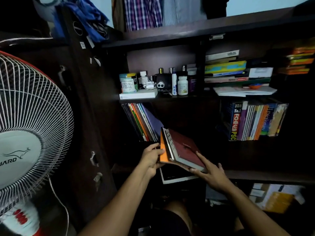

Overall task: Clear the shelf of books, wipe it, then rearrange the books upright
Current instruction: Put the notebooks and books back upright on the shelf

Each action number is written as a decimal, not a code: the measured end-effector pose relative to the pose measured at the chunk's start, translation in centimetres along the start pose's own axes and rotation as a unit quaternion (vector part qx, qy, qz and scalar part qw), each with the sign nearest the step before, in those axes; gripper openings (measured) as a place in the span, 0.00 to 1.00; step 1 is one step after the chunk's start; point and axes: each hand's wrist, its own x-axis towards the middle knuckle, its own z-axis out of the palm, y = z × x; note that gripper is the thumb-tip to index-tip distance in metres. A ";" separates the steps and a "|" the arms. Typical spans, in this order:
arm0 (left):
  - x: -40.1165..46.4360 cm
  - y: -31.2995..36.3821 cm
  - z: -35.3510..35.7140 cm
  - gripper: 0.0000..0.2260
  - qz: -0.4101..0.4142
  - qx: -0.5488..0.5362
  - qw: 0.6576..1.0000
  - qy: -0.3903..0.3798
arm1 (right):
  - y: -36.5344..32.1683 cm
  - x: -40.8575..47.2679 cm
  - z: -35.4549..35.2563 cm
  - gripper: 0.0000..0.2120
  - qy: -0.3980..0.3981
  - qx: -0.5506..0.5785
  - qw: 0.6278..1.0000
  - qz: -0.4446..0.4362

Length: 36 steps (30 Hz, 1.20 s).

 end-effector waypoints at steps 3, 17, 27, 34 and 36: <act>0.2 1.0 -1.7 0.16 0.049 0.018 0.997 0.062 | 0.5 0.5 0.3 0.48 0.020 -0.020 1.000 0.013; -1.6 -2.2 -9.5 0.20 -0.049 0.152 0.987 0.027 | -0.4 -0.1 1.1 0.43 0.063 -0.086 0.994 0.017; -1.9 -2.1 -8.3 0.24 0.164 0.178 0.953 0.180 | -0.7 0.5 1.8 0.45 0.085 -0.165 0.982 0.039; -1.3 -1.3 -8.4 0.20 0.244 0.205 0.908 0.273 | -1.7 1.9 2.2 0.43 0.098 -0.172 0.976 0.088; -0.7 -1.5 -8.2 0.20 0.225 0.191 0.916 0.271 | -1.4 2.5 1.8 0.43 0.097 -0.176 0.974 0.107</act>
